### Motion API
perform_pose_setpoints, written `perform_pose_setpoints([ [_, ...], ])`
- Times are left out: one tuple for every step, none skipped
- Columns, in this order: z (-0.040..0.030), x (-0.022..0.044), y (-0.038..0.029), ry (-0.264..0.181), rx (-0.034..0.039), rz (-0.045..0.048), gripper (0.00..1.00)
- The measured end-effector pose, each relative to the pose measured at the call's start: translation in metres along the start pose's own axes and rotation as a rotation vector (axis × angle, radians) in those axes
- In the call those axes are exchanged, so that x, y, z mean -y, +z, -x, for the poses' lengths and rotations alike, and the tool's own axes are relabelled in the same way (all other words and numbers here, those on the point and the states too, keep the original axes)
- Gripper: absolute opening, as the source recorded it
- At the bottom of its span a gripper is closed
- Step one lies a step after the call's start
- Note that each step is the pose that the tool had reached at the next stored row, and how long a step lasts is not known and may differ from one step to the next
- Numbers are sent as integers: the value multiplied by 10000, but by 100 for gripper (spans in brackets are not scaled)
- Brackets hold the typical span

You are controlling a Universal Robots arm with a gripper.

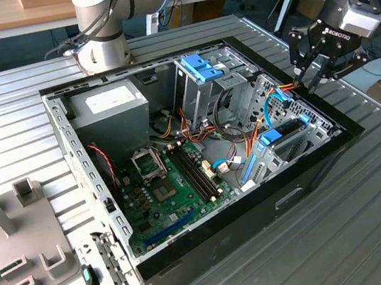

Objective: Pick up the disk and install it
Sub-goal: 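Insert the first disk wire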

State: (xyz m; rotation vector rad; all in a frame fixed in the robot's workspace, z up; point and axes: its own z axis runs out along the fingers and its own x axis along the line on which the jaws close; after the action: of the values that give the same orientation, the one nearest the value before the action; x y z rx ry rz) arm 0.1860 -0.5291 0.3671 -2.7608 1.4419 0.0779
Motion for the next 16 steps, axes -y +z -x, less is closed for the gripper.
perform_pose_setpoints([
  [1,1,1,0,0,0,35],
  [1,1,1,0,0,0,35],
  [1,1,1,0,-1,1,35],
  [-8,14,14,0,-44,30,35],
  [-9,15,16,2,-66,45,35],
  [-9,15,16,3,-67,45,35],
  [-9,15,17,3,-68,46,35],
  [-9,15,17,3,-69,47,35],
  [-9,15,17,3,-69,48,34],
  [-9,15,17,2,-70,48,34],
  [-9,15,17,3,-71,49,27],
  [-9,15,17,3,-73,52,21],
  [-9,15,17,3,-74,51,21],
  [-9,15,17,3,-75,52,18],
  [-9,15,17,3,-76,52,18],
  [-9,15,17,3,-77,53,18],
])
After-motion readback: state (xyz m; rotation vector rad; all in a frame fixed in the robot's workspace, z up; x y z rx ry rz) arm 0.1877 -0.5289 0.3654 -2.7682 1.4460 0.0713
